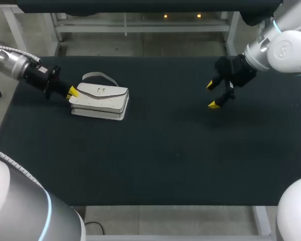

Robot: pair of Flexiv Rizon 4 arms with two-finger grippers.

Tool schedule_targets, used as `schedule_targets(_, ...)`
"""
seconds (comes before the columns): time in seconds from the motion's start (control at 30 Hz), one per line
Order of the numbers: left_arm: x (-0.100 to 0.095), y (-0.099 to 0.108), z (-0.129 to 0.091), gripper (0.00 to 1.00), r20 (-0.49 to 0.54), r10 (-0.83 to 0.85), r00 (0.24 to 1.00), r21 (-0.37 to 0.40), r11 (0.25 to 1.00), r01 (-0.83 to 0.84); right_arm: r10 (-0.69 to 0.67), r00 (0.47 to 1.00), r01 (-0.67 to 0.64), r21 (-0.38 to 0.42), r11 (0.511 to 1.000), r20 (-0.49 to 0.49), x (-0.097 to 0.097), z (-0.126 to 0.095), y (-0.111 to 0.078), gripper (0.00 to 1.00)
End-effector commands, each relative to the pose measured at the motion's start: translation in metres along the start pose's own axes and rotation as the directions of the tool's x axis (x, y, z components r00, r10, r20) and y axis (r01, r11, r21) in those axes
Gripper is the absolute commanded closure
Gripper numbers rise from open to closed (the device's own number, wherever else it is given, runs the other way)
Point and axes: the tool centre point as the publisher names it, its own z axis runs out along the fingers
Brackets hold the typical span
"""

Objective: Pick up the bag, open it, inspect its contents, close it, and place it on the opposite side

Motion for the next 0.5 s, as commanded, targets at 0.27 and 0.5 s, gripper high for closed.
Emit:
schedule_targets(0.27, 0.021, 0.027, 0.036, 1.0, 0.006, -0.011, 1.0, 0.24, 0.971, 0.009, -0.001, 1.0, 0.001, -0.002, 1.0, 0.0, 0.0, 0.0, -0.001, 0.0)
schedule_targets(0.5, 0.024, 0.034, 0.032, 0.92, 0.029, -0.013, 0.999, 0.302, 0.953, 0.004, -0.001, 1.0, 0.001, -0.002, 1.0, 0.0, 0.0, 0.0, -0.001, 0.0)
